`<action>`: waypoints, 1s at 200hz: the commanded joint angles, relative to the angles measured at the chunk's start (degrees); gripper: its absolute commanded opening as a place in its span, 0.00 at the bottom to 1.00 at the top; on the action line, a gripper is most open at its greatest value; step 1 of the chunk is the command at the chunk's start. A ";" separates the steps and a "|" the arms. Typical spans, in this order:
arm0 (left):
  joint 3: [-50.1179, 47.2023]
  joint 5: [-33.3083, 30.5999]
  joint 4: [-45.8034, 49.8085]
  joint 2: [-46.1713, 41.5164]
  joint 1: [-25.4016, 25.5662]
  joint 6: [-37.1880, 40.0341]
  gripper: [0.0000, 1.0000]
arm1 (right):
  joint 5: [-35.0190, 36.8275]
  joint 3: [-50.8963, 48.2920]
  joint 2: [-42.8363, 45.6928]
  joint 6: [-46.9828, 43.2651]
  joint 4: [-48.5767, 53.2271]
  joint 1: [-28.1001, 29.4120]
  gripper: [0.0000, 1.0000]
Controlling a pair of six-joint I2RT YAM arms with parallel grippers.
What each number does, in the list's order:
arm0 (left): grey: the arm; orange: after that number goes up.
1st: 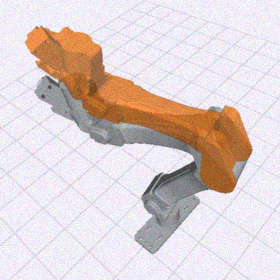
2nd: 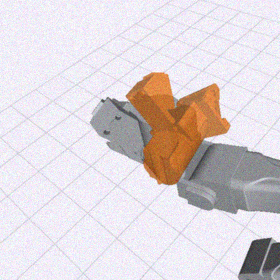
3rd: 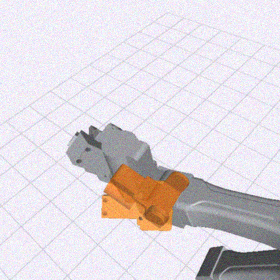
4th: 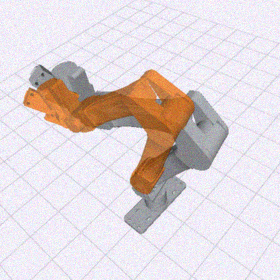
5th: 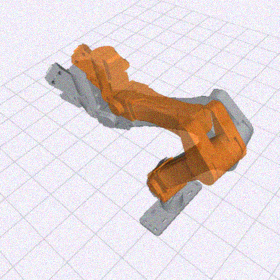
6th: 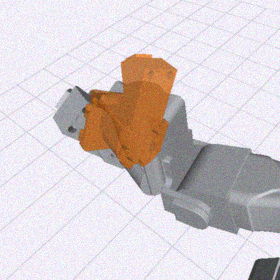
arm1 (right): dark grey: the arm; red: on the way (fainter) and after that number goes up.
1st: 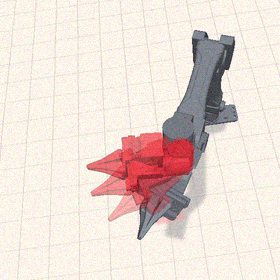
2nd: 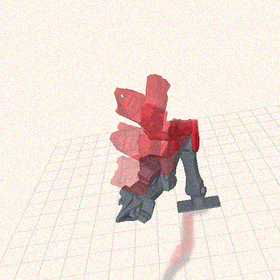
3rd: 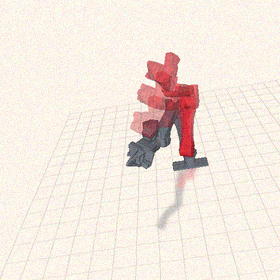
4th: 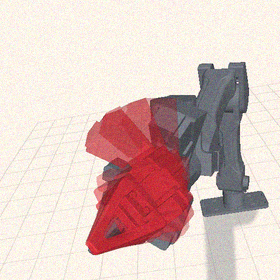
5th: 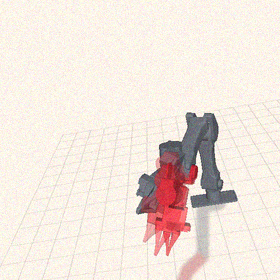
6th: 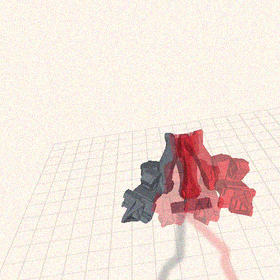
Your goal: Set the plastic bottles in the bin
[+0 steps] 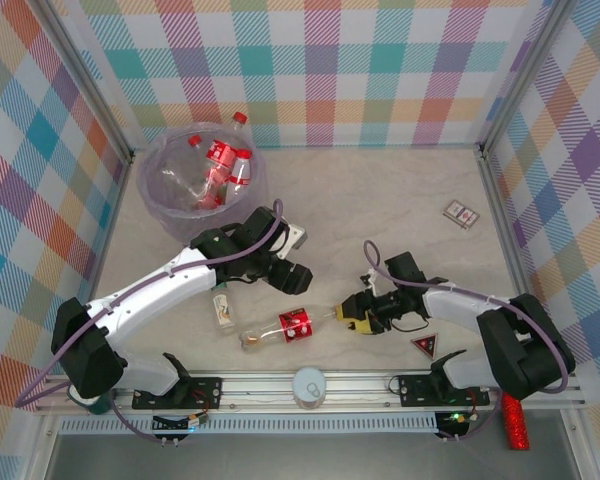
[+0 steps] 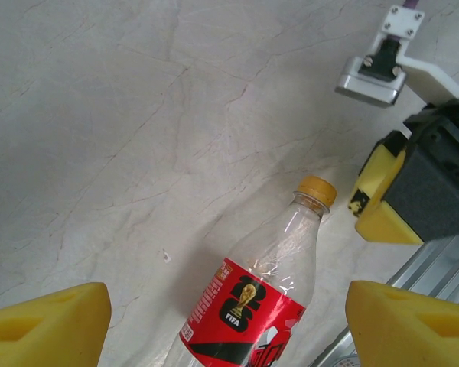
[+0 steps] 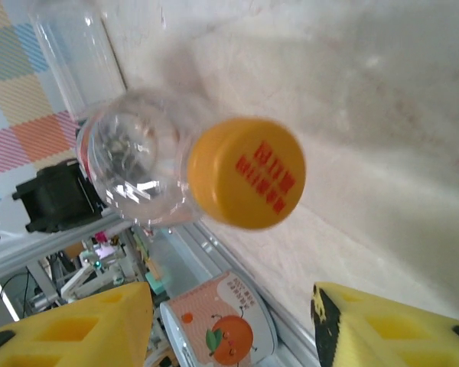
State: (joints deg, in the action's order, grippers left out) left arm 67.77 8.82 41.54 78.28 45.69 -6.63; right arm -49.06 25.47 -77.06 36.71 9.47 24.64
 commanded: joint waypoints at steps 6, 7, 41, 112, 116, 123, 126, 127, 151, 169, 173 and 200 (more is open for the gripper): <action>-0.25 3.83 -1.28 0.53 0.71 -0.71 0.80 | 0.40 2.12 -3.14 0.06 -3.96 -0.33 0.59; -0.35 3.92 -1.33 0.54 0.80 -0.73 0.80 | 0.38 2.17 -3.25 0.18 -4.17 -0.31 0.59; -2.67 4.00 -2.26 -1.18 1.27 -2.11 0.80 | -0.98 2.89 -6.32 -0.21 -6.05 -0.30 0.60; -2.22 3.61 -2.51 -0.19 1.25 -2.24 0.79 | -3.17 2.90 -10.66 -0.58 -9.48 0.37 0.58; -2.13 3.58 -2.44 -0.12 1.26 -2.16 0.79 | -3.00 2.90 -10.81 -0.71 -9.61 0.40 0.58; -1.91 3.50 -2.35 -0.02 1.27 -1.96 0.79 | -2.90 2.83 -11.15 -0.74 -10.14 0.41 0.57; -1.86 3.49 -2.22 0.11 1.30 -1.90 0.79 | -2.93 2.77 -11.37 -0.62 -10.49 0.41 0.57; -1.81 3.49 -2.19 0.16 1.27 -1.94 0.79 | -2.95 2.80 -11.45 -0.64 -10.55 0.41 0.57; -1.20 3.48 -2.03 0.94 1.25 -1.50 0.79 | -3.64 3.00 -14.11 1.08 -15.08 0.41 0.57; -0.71 3.51 -1.68 1.62 1.29 -1.19 0.79 | -3.47 3.44 -15.20 1.22 -16.51 0.41 0.58; -0.66 3.48 -1.64 1.66 1.38 -1.17 0.79 | -3.48 3.57 -15.20 1.24 -16.77 0.41 0.58; -0.54 3.39 -1.64 2.02 1.29 -1.11 0.79 | -3.88 3.49 -15.56 2.10 -18.10 0.58 0.57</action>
State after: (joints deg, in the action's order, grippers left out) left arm 65.52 11.77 40.10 79.70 46.28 -8.14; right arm -54.72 28.21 -90.45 39.51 -1.80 24.01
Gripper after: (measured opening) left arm 0.793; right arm 0.574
